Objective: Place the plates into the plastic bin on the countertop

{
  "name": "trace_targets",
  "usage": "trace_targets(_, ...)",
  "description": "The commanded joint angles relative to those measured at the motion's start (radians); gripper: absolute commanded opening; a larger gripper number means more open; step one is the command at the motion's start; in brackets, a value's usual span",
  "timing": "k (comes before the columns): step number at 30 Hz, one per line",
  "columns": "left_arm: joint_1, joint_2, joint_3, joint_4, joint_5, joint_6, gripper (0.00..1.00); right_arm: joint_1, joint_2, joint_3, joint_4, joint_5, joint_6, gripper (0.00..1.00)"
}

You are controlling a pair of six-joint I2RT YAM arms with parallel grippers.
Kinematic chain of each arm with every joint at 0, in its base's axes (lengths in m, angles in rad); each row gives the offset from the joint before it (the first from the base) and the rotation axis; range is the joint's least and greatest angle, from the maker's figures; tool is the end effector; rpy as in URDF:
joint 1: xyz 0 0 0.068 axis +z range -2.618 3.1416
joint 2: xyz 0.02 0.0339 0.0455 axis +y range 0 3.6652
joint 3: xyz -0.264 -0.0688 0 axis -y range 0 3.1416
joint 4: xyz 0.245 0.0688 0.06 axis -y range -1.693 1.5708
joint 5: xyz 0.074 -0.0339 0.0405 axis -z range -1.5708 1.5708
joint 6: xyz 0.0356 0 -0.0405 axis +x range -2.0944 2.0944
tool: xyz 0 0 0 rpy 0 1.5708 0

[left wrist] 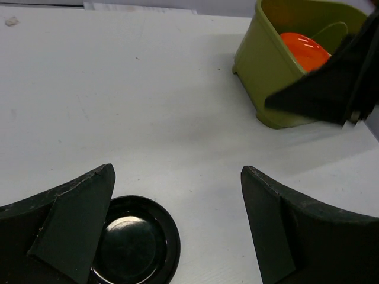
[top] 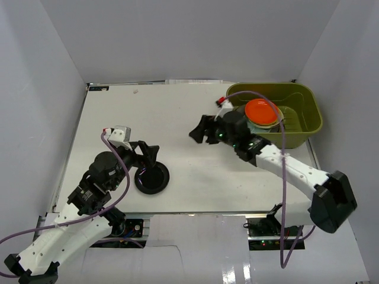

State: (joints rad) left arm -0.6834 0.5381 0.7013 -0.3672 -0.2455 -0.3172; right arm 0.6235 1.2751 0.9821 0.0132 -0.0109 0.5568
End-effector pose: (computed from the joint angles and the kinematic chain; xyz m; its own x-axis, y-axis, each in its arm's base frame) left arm 0.1075 -0.0764 0.3258 -0.2827 -0.1599 -0.9458 0.3576 0.8973 -0.2587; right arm 0.2436 0.1756 0.3225 -0.5034 0.2889 -0.8143 -0.3844 0.7692 0.5105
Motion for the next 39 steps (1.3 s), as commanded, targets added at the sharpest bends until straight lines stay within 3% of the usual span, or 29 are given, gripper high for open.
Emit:
trace_targets(1,0.002,-0.032,-0.002,-0.022,-0.141,-0.019,0.98,0.167,0.148,-0.049,0.128,0.02,0.093,0.77)
trace_targets(6,0.002,-0.076,-0.013,-0.016,-0.173,-0.022,0.98,0.278,0.401,0.006,0.212,-0.052,0.181,0.71)
trace_targets(13,0.004,-0.055,-0.014,-0.016,-0.143,-0.019,0.98,0.358,0.661,-0.017,0.468,-0.249,0.391,0.57)
trace_targets(16,0.004,-0.04,-0.011,-0.016,-0.135,-0.016,0.98,0.399,0.743,0.004,0.547,-0.262,0.449,0.52)
trace_targets(17,0.004,-0.038,-0.013,-0.016,-0.135,-0.017,0.98,0.407,0.759,0.013,0.55,-0.259,0.454,0.37)
trace_targets(20,0.004,-0.041,-0.013,-0.016,-0.138,-0.017,0.98,0.412,0.779,0.023,0.567,-0.244,0.483,0.08)
trace_targets(24,0.005,-0.049,-0.014,-0.016,-0.144,-0.016,0.98,0.386,0.637,0.001,0.55,-0.169,0.419,0.08)
trace_targets(26,0.005,-0.053,-0.013,-0.016,-0.137,-0.016,0.98,0.331,0.542,-0.049,0.541,-0.141,0.384,0.08)
trace_targets(30,0.005,-0.058,-0.013,-0.018,-0.121,-0.017,0.98,0.182,0.185,-0.128,0.484,-0.11,0.268,0.08)
trace_targets(33,0.005,-0.055,-0.013,-0.016,-0.104,-0.019,0.98,0.038,-0.015,-0.083,0.247,0.017,0.09,0.08)
trace_targets(34,0.007,-0.053,-0.011,-0.015,-0.094,-0.019,0.98,-0.063,-0.048,-0.071,0.158,0.078,0.059,0.08)
trace_targets(39,0.007,-0.044,-0.013,-0.01,-0.072,-0.019,0.98,-0.454,-0.097,-0.056,0.079,0.054,0.003,0.08)
